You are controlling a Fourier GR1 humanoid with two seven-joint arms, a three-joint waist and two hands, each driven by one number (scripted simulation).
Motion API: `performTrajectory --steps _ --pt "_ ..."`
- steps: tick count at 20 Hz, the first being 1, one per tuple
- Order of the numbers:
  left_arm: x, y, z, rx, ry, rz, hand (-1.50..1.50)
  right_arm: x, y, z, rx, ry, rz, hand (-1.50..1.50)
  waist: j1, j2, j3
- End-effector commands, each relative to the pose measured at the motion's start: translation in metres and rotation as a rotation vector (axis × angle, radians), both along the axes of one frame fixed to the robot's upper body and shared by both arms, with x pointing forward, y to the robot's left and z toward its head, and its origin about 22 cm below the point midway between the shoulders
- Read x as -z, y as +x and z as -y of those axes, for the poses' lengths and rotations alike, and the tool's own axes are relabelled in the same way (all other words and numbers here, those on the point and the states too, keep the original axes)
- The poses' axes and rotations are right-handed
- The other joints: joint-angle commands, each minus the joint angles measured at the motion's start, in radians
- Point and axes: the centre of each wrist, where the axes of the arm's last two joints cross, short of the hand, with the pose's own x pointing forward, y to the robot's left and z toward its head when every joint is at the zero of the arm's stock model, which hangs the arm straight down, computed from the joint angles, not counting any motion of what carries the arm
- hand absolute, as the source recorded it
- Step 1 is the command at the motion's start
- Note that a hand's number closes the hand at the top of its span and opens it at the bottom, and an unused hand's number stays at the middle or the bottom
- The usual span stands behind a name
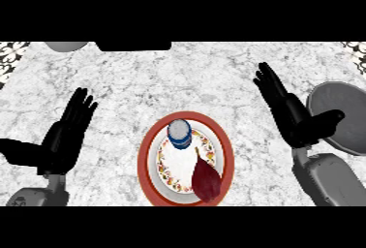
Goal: Pick the can from the plate and place it in the pan
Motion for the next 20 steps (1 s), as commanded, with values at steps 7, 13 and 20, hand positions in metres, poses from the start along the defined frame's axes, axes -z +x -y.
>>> performTrajectory --steps 7,13,20 --pt "-0.027 0.029 -0.012 -0.039 0.221 0.05 0.0 0.014 0.023 -0.072 -0.626 -0.211 -0.03 1.5 0.08 0.005 -0.013" --pt "-0.024 0.028 -0.028 -0.105 0.251 0.028 0.0 0.027 0.017 0.009 -0.278 -0.334 0.415 -1.5 0.018 -0.012 -0.013" --pt "-0.017 0.034 -0.014 -0.099 0.25 0.017 0.0 -0.08 0.028 0.038 -0.396 -0.599 0.394 -1.5 0.01 -0.02 -0.016"
